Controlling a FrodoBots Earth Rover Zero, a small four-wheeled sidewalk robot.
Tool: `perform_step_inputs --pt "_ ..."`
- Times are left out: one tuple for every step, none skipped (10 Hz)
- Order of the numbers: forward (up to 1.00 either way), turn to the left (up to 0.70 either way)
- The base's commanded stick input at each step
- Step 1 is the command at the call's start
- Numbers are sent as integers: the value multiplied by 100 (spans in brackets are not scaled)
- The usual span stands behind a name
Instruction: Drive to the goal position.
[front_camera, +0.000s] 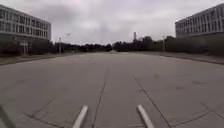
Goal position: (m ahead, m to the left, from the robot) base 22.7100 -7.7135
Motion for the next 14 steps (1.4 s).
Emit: perform_step_inputs --pt "100 0" --pt "100 -1" --pt "100 -19" --pt "100 -27" --pt "100 -27" --pt "100 -27" --pt "100 -23" --pt "100 -7" --pt "100 0" --pt "100 0" --pt "100 -27" --pt "100 -27" --pt "100 -27" --pt "100 -27"
